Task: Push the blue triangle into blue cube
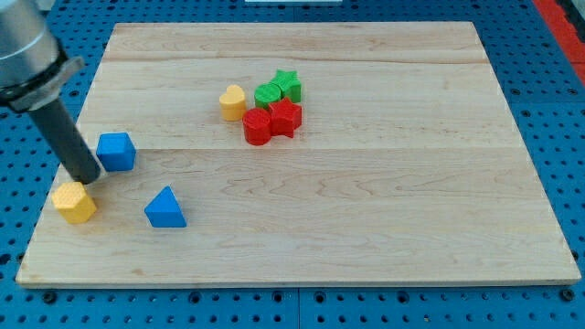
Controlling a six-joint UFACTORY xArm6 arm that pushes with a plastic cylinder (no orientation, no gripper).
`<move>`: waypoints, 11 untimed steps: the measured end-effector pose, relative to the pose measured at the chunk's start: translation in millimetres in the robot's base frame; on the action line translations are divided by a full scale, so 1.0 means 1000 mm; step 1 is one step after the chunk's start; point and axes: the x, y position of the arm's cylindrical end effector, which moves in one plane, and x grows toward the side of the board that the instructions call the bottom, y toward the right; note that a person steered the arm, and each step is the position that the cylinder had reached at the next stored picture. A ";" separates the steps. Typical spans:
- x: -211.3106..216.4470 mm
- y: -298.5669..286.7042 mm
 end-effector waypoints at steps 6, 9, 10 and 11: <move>0.100 0.125; -0.005 0.155; -0.004 0.155; 0.024 0.150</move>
